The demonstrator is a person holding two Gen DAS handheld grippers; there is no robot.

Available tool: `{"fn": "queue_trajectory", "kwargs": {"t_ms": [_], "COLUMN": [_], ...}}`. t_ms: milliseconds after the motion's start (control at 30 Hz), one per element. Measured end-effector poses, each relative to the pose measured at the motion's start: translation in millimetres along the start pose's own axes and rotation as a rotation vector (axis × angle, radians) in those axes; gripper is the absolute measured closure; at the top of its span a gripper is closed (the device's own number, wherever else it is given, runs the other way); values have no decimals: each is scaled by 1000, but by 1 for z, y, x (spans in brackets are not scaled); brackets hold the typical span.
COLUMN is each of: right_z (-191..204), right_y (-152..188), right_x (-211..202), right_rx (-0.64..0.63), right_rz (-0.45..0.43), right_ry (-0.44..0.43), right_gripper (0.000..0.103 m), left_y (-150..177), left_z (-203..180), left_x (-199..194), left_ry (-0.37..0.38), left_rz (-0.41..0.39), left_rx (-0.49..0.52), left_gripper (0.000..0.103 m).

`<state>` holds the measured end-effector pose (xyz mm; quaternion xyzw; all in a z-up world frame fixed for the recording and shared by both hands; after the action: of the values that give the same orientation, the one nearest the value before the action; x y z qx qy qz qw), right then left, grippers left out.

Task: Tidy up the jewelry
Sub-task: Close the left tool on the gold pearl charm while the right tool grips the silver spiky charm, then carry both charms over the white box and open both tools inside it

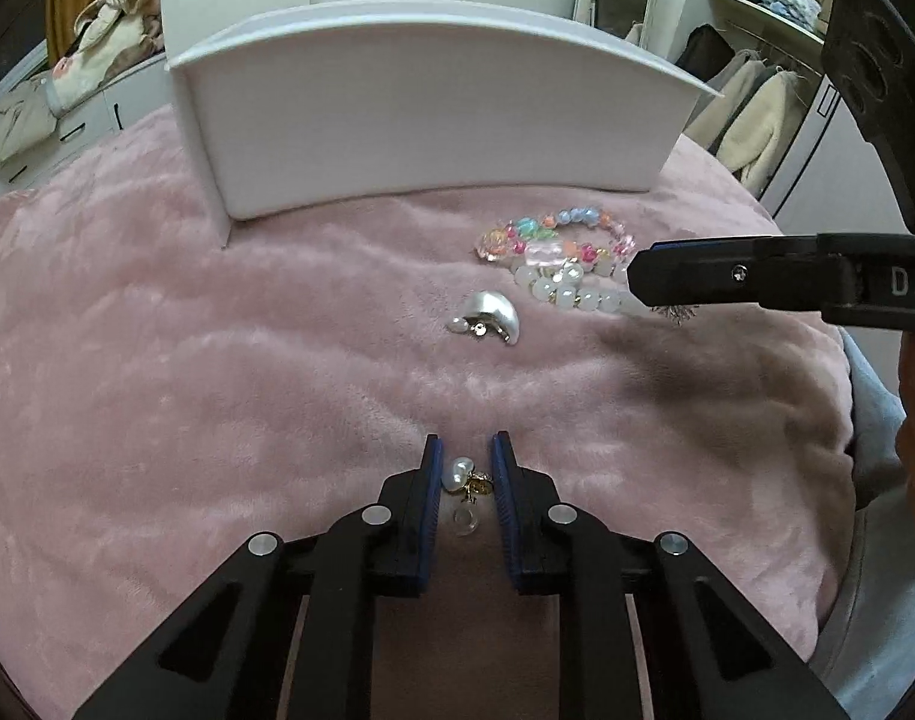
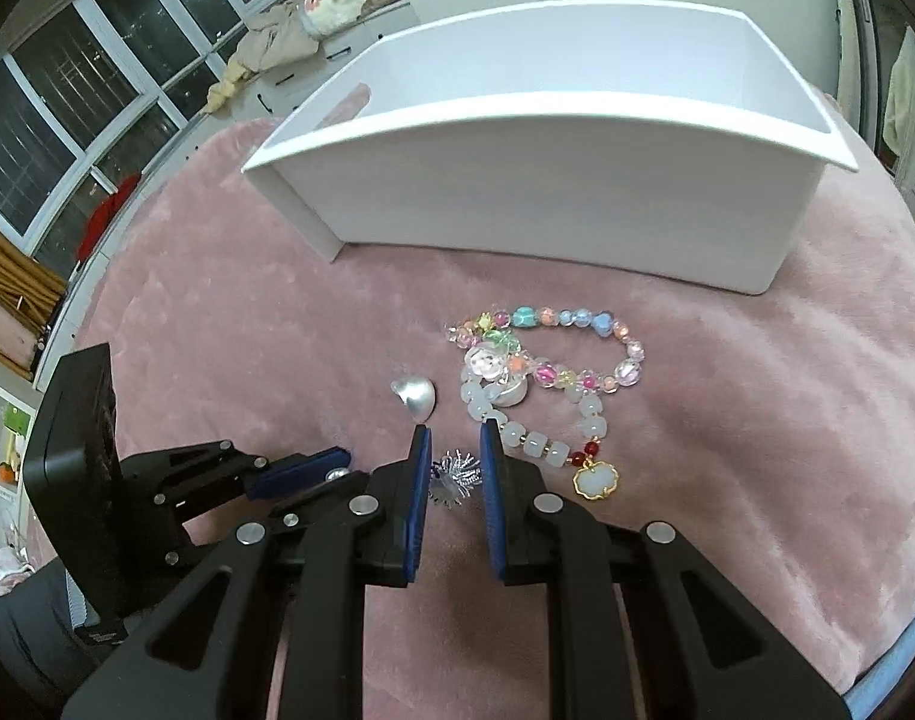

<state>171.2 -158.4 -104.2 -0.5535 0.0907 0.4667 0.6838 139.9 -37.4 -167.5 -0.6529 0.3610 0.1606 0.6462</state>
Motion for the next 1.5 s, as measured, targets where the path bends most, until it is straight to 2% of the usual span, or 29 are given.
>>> {"fn": "queue_trajectory", "kwargs": {"t_ms": [333, 500, 600, 733, 933, 1067, 1200, 1300, 1433, 1500], "right_z": [7, 12, 16, 14, -6, -12, -23, -35, -49, -54], "right_y": [-3, -11, -18, -25, -37, -50, -62, -81, -116, -131], "right_x": [-32, -54, -73, -93, -106, -106, -101, -89, -63, -45], "right_rx": [-41, -44, -41, -59, 3, 10, 47, 85, 43, 46], "right_rz": [-88, -165, -207, -247, -286, -311, -348, -355, -359, -344], "right_ry": [8, 10, 15, 46, 59, 59, 52, 78, 144, 146], "right_gripper": [86, 86, 86, 86, 86, 86, 86, 86, 86, 86], "left_y": [-31, -61, -74, -92, -113, -124, -138, -152, -177, -188], "left_z": [-9, -6, -6, -13, -19, -22, -20, -13, 1, 9], "left_x": [-34, -58, -67, -75, -77, -73, -65, -52, -32, -20], "left_ry": [-19, -34, -30, -34, -21, -24, -27, -47, -91, -97], "left_rz": [-94, -167, -179, -213, -236, -250, -257, -248, -250, -243], "left_rx": [-10, -18, -28, 14, 24, 56, 48, 43, 54, 34], "left_gripper": [81, 81, 81, 81, 81, 81, 81, 81, 81, 81]}}
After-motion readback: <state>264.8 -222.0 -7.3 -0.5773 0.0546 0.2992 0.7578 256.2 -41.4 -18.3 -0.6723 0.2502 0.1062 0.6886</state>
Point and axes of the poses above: each gripper's, at about its wrist camera, not at the fingertips, and x roughly the way its jaws point, z to its left, y to its underside, the point moved 7 cm from there along x, roughly the way its jaws point, and after that the axes turned 14 degrees about -z, right-handed, at the moved point
